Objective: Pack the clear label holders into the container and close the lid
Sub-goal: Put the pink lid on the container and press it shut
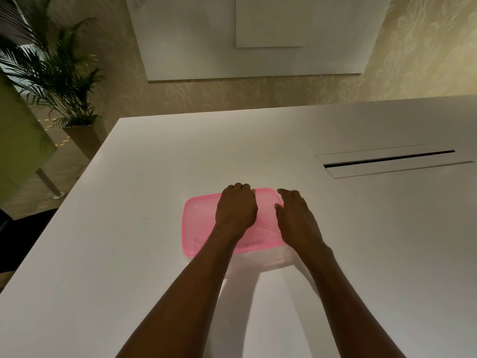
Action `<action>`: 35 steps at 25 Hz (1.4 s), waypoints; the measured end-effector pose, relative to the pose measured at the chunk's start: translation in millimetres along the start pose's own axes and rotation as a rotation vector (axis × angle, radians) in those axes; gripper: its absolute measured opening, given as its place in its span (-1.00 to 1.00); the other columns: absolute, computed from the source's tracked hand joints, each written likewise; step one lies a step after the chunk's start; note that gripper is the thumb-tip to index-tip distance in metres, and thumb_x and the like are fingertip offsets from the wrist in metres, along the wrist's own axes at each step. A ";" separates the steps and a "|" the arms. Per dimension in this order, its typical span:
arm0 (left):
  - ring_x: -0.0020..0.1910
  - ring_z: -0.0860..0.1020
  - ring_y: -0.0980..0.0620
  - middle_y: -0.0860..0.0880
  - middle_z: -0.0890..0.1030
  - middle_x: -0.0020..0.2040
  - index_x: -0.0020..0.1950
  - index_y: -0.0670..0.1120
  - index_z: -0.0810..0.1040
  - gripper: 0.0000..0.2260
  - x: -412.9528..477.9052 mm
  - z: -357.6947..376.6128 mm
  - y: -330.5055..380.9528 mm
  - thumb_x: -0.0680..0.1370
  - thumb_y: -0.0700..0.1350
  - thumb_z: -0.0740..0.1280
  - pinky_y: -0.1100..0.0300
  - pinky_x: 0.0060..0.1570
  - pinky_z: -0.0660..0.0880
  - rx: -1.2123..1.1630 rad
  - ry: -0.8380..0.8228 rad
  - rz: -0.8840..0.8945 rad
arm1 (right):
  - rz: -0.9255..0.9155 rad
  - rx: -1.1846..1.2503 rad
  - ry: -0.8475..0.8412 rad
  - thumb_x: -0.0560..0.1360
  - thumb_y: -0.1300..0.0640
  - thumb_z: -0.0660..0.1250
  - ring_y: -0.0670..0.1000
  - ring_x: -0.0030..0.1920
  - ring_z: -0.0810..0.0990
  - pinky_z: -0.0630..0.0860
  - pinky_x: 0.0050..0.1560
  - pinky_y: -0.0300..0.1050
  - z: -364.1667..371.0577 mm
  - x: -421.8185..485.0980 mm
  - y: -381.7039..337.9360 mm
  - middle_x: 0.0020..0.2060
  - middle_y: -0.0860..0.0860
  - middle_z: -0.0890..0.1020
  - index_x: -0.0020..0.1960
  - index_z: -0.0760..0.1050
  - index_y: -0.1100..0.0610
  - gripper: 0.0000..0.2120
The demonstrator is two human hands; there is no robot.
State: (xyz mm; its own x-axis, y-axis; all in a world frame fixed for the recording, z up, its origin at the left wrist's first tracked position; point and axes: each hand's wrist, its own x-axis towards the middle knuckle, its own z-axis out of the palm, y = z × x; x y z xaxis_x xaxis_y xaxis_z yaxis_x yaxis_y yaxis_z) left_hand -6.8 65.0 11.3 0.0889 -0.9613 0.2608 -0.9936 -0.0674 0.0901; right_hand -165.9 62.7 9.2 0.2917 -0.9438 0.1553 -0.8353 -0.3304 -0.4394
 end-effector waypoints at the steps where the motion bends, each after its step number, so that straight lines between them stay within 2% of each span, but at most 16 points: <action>1: 0.02 0.56 -0.16 -0.18 0.63 0.06 0.15 -0.21 0.56 -0.71 0.1 -1.7 -0.4 0.71 -0.18 0.06 0.08 -0.06 0.31 -0.014 0.002 -0.011 | -0.096 -0.094 -0.038 0.72 0.14 0.10 0.19 0.48 0.41 0.39 0.46 0.10 0.3 5.6 -1.9 0.51 0.16 0.39 0.57 0.27 0.19 -0.57; 4: -0.03 0.57 -0.13 -0.16 0.65 0.01 0.07 -0.21 0.58 -0.82 -1.7 -5.6 1.6 0.61 -0.26 0.18 0.13 -0.12 0.25 -0.052 -0.002 -0.038 | -0.231 -0.255 -0.118 0.73 0.18 0.02 0.12 0.65 0.16 0.12 0.62 0.02 5.2 21.7 -16.0 0.63 0.16 0.21 0.63 0.15 0.25 -0.52; 7: 0.00 0.59 -0.14 -0.18 0.66 0.04 0.10 -0.22 0.58 -0.84 -0.7 -5.4 -0.3 0.60 -0.28 0.23 0.12 -0.08 0.31 -0.121 0.000 -0.031 | -0.275 -0.244 -0.176 0.69 0.26 0.10 0.14 0.66 0.11 0.04 0.63 0.09 11.8 37.0 -35.0 0.63 0.17 0.22 0.62 0.15 0.27 -0.50; 9: 0.11 0.60 -0.16 -0.18 0.66 0.15 0.22 -0.24 0.57 -0.78 1.1 -4.2 -5.3 0.63 -0.28 0.22 0.11 0.12 0.38 -0.172 -0.009 -0.035 | -0.292 -0.210 -0.196 0.66 0.30 0.14 0.16 0.64 0.16 0.00 0.63 0.08 15.2 43.1 -41.4 0.60 0.17 0.28 0.60 0.19 0.26 -0.48; 11: 0.24 0.57 -0.16 -0.19 0.62 0.26 0.34 -0.25 0.51 -0.73 3.3 -4.9 -7.2 0.65 -0.28 0.21 0.10 0.36 0.29 -0.196 -0.029 -0.051 | -0.304 -0.207 -0.157 0.65 0.29 0.14 0.15 0.61 0.22 0.00 0.63 0.06 18.1 42.4 -41.3 0.56 0.15 0.34 0.59 0.22 0.25 -0.49; 12: 0.25 0.56 -0.17 -0.20 0.60 0.27 0.35 -0.26 0.49 -0.73 3.4 -5.7 -6.5 0.65 -0.29 0.21 0.09 0.39 0.27 -0.202 -0.044 -0.057 | -0.306 -0.211 -0.137 0.65 0.27 0.14 0.15 0.60 0.25 0.02 0.63 0.05 19.7 40.1 -40.9 0.55 0.15 0.37 0.58 0.24 0.25 -0.50; 14: 0.19 0.57 -0.19 -0.23 0.60 0.21 0.29 -0.29 0.48 -0.76 4.1 -7.0 -6.8 0.63 -0.32 0.23 0.07 0.25 0.37 -0.249 -0.064 -0.094 | -0.300 -0.227 -0.115 0.66 0.25 0.11 0.16 0.54 0.33 0.07 0.62 0.04 20.9 38.0 -40.3 0.49 0.15 0.44 0.54 0.31 0.25 -0.55; 16: 0.13 0.60 -0.20 -0.23 0.63 0.16 0.24 -0.27 0.51 -0.78 4.5 -12.0 -17.3 0.60 -0.28 0.31 0.04 0.08 0.46 -0.190 -0.096 -0.152 | -0.288 -0.212 -0.101 0.70 0.21 0.05 0.14 0.54 0.33 0.07 0.63 0.04 20.1 37.1 -42.2 0.49 0.15 0.45 0.54 0.31 0.26 -0.57; 17: 0.14 0.61 -0.20 -0.21 0.63 0.16 0.24 -0.24 0.53 -0.77 4.2 -14.2 -28.2 0.61 -0.21 0.33 0.01 0.07 0.49 -0.111 -0.114 -0.185 | -0.288 -0.212 -0.093 0.71 0.19 0.04 0.14 0.55 0.32 0.05 0.63 0.04 20.3 36.5 -42.5 0.50 0.15 0.44 0.55 0.31 0.26 -0.57; 19: 0.22 0.58 -0.23 -0.18 0.62 0.22 0.29 -0.18 0.55 -0.72 4.3 -19.5 -56.5 0.68 -0.08 0.18 -0.02 0.14 0.51 -0.063 -0.142 -0.334 | -0.303 -0.256 -0.095 0.71 0.18 0.06 0.15 0.55 0.31 0.06 0.63 0.06 20.2 34.7 -40.9 0.50 0.15 0.44 0.54 0.33 0.27 -0.57; 21: 0.21 0.58 -0.24 -0.18 0.61 0.16 0.21 -0.17 0.58 -0.70 1.9 -29.9 -85.5 0.64 -0.06 0.15 0.02 0.10 0.48 -0.194 -0.194 -0.554 | -0.324 -0.296 -0.103 0.69 0.20 0.10 0.18 0.54 0.32 0.08 0.62 0.11 20.1 32.1 -41.4 0.48 0.17 0.45 0.51 0.38 0.29 -0.58; 23: -0.06 0.57 -0.19 -0.15 0.52 -0.10 -0.10 -0.12 0.53 -0.81 -0.1 -33.0 -106.7 0.55 -0.04 0.21 0.09 -0.09 0.42 -0.452 -0.270 -0.675 | -0.326 -0.301 -0.102 0.68 0.21 0.11 0.20 0.52 0.34 0.11 0.61 0.13 20.1 31.7 -41.9 0.46 0.18 0.46 0.48 0.41 0.31 -0.59; 25: -0.32 0.34 -0.06 -0.07 0.34 -0.28 -0.31 -0.07 0.29 -0.77 -4.5 -37.2 -114.2 0.49 -0.02 0.23 0.13 -0.28 0.27 -0.736 -0.343 -0.675 | -0.331 -0.309 -0.103 0.68 0.21 0.10 0.19 0.51 0.35 0.12 0.61 0.13 19.8 32.5 -42.1 0.45 0.17 0.47 0.47 0.41 0.31 -0.60; 28: -0.35 0.17 -0.02 -0.02 0.23 -0.34 -0.34 -0.03 0.16 -0.77 -8.9 -31.2 -119.3 0.39 -0.03 0.20 0.12 -0.34 0.13 -0.857 -0.266 -0.644 | -0.338 -0.304 -0.090 0.69 0.21 0.10 0.18 0.51 0.35 0.12 0.61 0.12 20.8 33.6 -41.9 0.46 0.17 0.46 0.49 0.39 0.30 -0.59; 32: -0.36 0.31 -0.06 -0.05 0.36 -0.35 -0.32 -0.09 0.27 -0.76 -7.0 -21.5 -118.1 0.50 -0.11 0.25 0.16 -0.37 0.22 -0.750 -0.145 -0.773 | -0.329 -0.312 -0.088 0.69 0.22 0.09 0.21 0.50 0.36 0.14 0.60 0.14 20.9 33.1 -43.0 0.44 0.19 0.48 0.46 0.42 0.30 -0.61; 35: -0.17 0.53 -0.20 -0.18 0.56 -0.14 -0.22 -0.17 0.42 -0.76 -5.5 -19.3 -111.4 0.57 -0.05 0.22 0.11 -0.19 0.41 -0.495 -0.054 -0.761 | -0.314 -0.331 -0.098 0.68 0.20 0.09 0.21 0.46 0.40 0.20 0.57 0.14 19.7 31.9 -43.6 0.39 0.18 0.50 0.42 0.45 0.29 -0.62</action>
State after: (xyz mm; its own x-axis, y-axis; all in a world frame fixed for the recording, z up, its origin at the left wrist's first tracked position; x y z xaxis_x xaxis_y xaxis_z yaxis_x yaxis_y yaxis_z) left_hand 104.8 83.0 18.3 0.6934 -0.7158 -0.0823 -0.5231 -0.5787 0.6257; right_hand -111.0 47.0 15.9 0.5836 -0.7991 0.1443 -0.7986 -0.5970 -0.0762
